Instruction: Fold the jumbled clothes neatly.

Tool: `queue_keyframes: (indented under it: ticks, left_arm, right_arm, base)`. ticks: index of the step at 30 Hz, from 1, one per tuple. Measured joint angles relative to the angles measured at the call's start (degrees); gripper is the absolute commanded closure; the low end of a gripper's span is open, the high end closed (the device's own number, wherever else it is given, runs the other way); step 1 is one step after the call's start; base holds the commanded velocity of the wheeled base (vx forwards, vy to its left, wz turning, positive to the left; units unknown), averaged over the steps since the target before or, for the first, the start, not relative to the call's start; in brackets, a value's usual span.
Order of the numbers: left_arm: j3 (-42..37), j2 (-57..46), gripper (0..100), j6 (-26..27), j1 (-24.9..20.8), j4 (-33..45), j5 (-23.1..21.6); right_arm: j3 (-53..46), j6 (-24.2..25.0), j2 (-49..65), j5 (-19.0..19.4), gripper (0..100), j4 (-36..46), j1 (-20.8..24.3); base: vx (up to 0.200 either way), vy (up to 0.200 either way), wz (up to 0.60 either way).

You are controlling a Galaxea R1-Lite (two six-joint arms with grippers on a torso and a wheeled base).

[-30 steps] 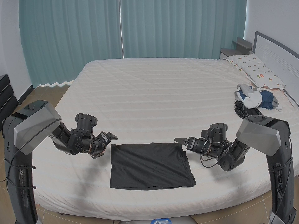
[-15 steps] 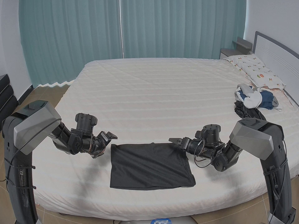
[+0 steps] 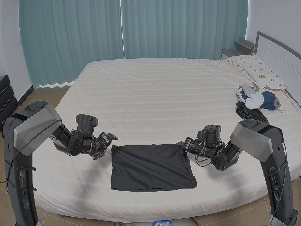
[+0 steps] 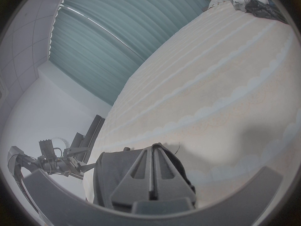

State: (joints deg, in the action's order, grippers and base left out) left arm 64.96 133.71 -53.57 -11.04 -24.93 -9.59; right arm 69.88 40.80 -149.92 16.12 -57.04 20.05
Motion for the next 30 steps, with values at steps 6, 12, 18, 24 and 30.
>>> queue_keyframes:
  ticks: [6,12,18,24,30]
  left_arm:
    - [0.0,0.0,0,0.0,0.0,0.0,0.0]
    - [0.0,0.0,0,0.1,-0.1,0.0,0.0]
    - [0.1,0.0,0,0.1,-0.1,0.0,0.2]
    - [0.1,0.0,0,0.1,-0.1,0.0,0.3]
    - [0.1,0.0,0,0.1,-0.2,0.0,0.3]
  right_arm:
    - [1.3,2.1,-0.1,-0.2,100,0.1,-1.0]
    - [2.4,2.7,-0.2,-0.7,100,0.4,-2.2]
    - [2.6,2.8,-0.7,-0.8,100,0.5,-2.6]
    - [3.8,2.9,-1.3,-1.7,100,0.5,-3.0]
    - [5.6,3.0,-2.1,-2.9,100,0.8,-3.8]
  base:
    - [0.000,0.000,0.00]
    - [0.000,0.000,0.00]
    - [0.000,0.000,0.00]
    - [0.000,0.000,0.00]
    - [0.000,0.000,0.00]
